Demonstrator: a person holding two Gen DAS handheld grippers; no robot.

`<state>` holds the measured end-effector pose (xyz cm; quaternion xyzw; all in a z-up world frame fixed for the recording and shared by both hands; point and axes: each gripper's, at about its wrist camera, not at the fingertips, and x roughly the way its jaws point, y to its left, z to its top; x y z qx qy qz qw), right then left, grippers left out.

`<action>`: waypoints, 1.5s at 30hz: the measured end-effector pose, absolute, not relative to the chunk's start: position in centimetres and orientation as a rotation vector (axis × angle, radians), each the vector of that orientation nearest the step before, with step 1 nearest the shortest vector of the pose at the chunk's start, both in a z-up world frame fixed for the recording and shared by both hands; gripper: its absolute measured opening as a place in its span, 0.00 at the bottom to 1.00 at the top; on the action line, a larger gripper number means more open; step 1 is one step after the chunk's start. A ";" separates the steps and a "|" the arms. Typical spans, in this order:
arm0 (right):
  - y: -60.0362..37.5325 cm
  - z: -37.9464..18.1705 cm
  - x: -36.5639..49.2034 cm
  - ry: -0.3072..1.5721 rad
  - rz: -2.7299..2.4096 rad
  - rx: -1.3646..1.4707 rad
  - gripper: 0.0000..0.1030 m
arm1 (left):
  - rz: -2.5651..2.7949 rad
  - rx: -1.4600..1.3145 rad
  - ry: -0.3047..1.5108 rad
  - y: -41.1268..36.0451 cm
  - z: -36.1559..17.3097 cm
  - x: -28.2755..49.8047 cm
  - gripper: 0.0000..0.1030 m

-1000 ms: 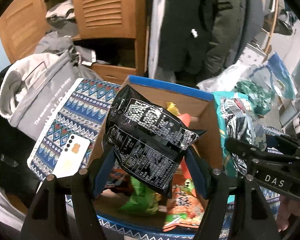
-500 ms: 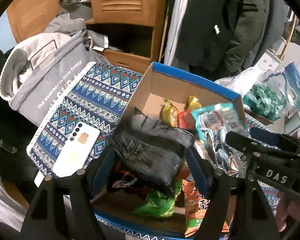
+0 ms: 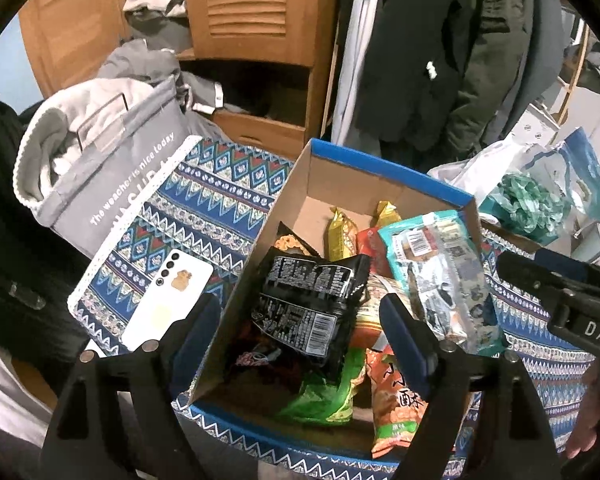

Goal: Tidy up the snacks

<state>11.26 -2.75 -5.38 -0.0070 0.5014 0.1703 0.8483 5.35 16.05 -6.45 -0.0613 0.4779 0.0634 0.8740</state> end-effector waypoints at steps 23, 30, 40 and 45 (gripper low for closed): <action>-6.8 0.0 5.5 0.912 0.346 -0.012 0.76 | 0.000 -0.078 0.857 11.9 -0.8 1.3 0.91; -7.9 -0.4 4.9 0.916 0.338 -0.015 0.76 | -0.016 -0.059 0.858 11.1 -0.7 1.0 0.91; -9.0 -1.4 5.1 0.937 0.318 -0.008 0.76 | -0.002 -0.050 0.881 10.6 -1.1 1.3 0.92; -9.2 -1.5 5.1 0.939 0.318 -0.008 0.76 | 0.007 -0.045 0.906 10.4 -1.4 1.4 0.92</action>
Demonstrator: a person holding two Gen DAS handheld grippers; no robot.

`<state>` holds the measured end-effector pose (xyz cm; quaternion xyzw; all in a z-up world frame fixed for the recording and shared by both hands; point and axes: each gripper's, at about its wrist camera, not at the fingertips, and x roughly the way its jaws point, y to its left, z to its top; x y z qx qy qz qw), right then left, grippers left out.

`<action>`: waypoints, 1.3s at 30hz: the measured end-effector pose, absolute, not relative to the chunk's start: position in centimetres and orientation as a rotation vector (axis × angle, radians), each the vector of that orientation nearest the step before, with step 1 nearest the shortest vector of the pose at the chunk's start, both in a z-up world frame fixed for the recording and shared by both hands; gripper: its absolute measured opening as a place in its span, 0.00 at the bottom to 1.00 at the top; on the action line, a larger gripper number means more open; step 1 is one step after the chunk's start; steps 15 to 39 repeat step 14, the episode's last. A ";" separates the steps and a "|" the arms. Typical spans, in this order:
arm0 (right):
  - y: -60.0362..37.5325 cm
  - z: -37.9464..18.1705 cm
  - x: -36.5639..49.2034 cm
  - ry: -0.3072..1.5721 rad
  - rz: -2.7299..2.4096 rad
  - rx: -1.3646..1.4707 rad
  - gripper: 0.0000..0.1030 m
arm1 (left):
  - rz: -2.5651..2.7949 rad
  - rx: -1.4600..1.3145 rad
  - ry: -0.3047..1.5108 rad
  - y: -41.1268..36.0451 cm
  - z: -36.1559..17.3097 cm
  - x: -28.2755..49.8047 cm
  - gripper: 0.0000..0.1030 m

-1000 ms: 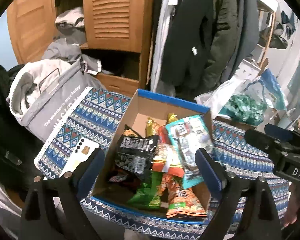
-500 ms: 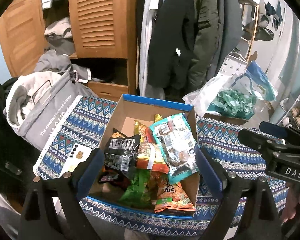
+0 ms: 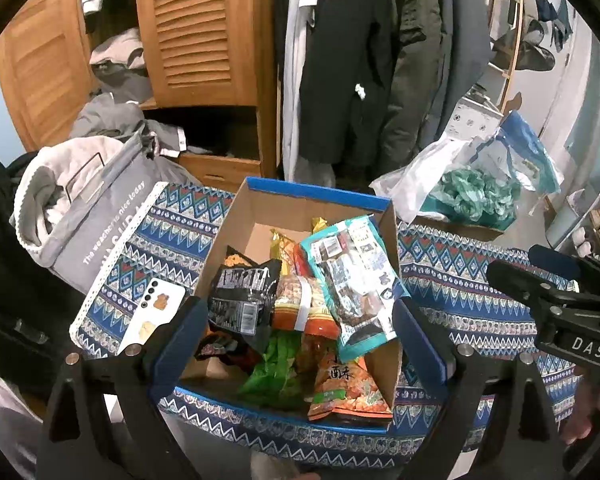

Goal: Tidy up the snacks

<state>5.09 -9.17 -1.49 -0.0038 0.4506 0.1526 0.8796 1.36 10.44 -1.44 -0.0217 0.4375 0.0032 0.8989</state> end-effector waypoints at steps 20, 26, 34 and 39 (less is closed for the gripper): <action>-9.2 -1.5 5.0 0.942 0.318 -0.009 0.76 | 0.004 -0.045 0.893 10.4 -1.4 1.1 0.92; -9.2 -1.5 5.0 0.942 0.318 -0.009 0.76 | 0.004 -0.045 0.893 10.4 -1.4 1.1 0.92; -9.2 -1.5 5.0 0.942 0.318 -0.009 0.76 | 0.004 -0.045 0.893 10.4 -1.4 1.1 0.92; -9.2 -1.5 5.0 0.942 0.318 -0.009 0.76 | 0.004 -0.045 0.893 10.4 -1.4 1.1 0.92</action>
